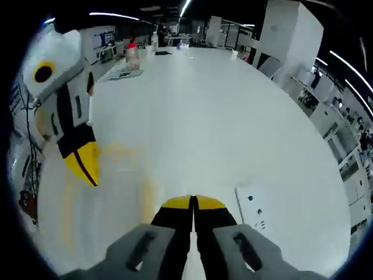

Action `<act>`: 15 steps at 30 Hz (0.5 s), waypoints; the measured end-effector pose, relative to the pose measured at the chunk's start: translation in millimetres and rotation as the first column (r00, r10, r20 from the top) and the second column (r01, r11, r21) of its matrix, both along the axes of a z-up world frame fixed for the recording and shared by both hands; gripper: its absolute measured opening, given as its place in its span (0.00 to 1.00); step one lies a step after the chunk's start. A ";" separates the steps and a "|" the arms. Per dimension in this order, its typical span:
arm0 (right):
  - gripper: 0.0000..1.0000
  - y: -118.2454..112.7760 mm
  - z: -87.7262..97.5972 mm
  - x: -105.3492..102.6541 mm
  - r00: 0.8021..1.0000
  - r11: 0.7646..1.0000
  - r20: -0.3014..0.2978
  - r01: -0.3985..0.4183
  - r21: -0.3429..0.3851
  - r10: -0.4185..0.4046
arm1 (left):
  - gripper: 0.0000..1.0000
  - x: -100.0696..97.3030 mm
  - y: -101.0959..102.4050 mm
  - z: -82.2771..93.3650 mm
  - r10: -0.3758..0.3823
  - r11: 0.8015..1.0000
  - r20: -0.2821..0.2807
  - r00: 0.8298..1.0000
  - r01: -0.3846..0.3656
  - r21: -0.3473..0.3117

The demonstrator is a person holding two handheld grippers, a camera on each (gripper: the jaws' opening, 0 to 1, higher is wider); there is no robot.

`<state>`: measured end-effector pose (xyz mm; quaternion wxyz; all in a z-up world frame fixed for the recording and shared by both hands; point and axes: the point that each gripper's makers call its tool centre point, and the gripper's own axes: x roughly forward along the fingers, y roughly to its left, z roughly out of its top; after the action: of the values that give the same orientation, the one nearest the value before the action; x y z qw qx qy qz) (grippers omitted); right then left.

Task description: Snap each plastic latch of the storage box into its locked position after aligning the lid with the box until every specified latch is closed and the lid sits flush.

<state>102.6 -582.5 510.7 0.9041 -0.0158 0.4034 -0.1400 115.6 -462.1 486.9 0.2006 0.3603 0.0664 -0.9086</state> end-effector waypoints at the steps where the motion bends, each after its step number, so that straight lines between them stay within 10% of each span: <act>1: 0.01 -2.1 10.3 -2.5 1.000 0.999 -0.001 0.012 -0.046 -0.012 | 0.00 -0.2 -0.9 0.3 0.004 1.000 -0.001 1.000 -0.004 0.003; 6: 0.10 17.6 57.8 -13.8 0.995 0.986 0.064 0.080 -0.146 -0.071 | 0.00 0.3 -7.2 3.0 0.020 1.000 -0.017 1.000 -0.020 0.015; 15: 0.00 75.6 68.6 -10.0 0.995 0.987 0.092 0.051 -0.155 -0.037 | 0.00 -4.1 -7.1 5.1 0.026 0.998 -0.045 0.999 -0.024 0.051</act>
<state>92.6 -506.8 579.3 0.9138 -0.0717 0.3509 -0.1916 111.5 -469.2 492.0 0.2012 0.3435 0.0983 -0.9121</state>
